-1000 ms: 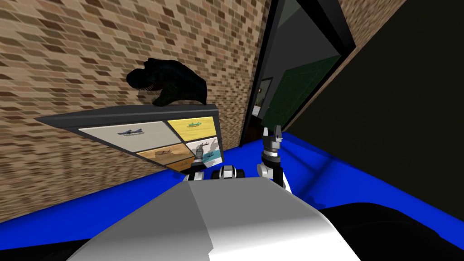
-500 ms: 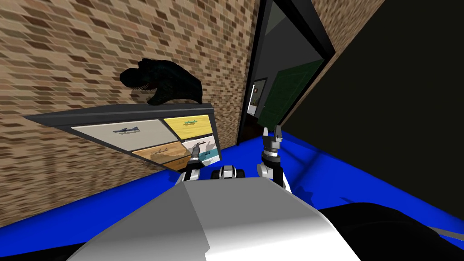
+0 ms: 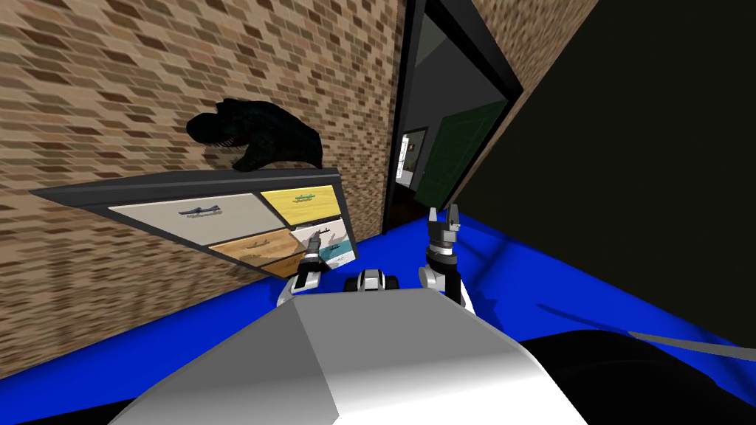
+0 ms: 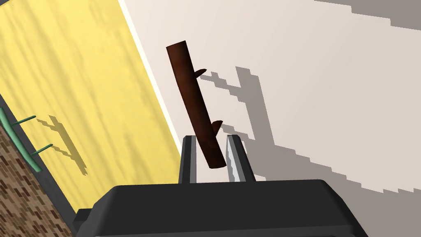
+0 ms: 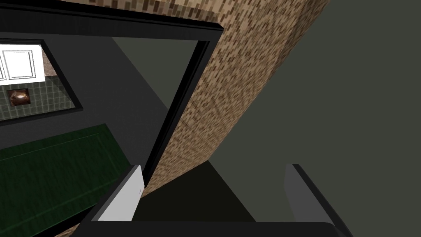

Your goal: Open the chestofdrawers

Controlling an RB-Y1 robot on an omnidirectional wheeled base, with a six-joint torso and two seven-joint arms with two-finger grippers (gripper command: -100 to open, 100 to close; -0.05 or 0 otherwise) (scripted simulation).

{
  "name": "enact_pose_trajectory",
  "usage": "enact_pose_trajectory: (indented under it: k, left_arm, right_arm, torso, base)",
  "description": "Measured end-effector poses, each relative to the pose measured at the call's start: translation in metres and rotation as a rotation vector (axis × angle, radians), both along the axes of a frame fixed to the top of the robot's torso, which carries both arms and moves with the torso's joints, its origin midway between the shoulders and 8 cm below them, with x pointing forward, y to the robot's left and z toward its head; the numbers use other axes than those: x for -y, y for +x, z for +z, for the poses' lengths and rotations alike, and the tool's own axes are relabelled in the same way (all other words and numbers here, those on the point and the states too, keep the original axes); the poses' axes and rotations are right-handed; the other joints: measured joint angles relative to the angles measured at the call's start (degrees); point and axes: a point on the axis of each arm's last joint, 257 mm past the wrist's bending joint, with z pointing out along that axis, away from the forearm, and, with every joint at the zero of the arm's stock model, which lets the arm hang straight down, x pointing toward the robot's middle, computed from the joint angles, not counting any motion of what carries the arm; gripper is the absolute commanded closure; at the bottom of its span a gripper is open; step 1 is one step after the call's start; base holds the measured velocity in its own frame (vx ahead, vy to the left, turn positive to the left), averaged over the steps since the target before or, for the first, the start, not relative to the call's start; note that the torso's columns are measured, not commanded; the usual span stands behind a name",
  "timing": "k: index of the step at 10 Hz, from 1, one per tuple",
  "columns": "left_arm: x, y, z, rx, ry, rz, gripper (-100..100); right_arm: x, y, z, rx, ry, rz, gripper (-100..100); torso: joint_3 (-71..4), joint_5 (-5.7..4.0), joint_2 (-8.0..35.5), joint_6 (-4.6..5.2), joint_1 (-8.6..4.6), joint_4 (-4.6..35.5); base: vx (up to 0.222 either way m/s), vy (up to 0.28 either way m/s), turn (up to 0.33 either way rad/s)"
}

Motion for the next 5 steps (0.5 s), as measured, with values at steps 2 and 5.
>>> enact_pose_trajectory:
  k: [2, 5]
  left_arm:
    - [-0.01, 0.002, -0.004, -0.011, -0.002, 0.013, 100]
    - [-0.038, 0.007, -0.005, -0.015, 0.004, 0.037, 100]
  right_arm:
    - [0.0, 0.0, 0.0, 0.0, 0.0, 0.0, 0]
    - [0.0, 0.0, 0.0, 0.0, 0.0, 0.0, 0]
  torso:
    - [-0.07, 0.1, -0.18, -0.02, 0.12, -0.11]
    - [-0.06, 0.13, -0.15, -0.09, 0.18, -0.12]
  base:
    - [-0.063, -0.051, -0.07]
    - [-0.084, -0.061, -0.098]
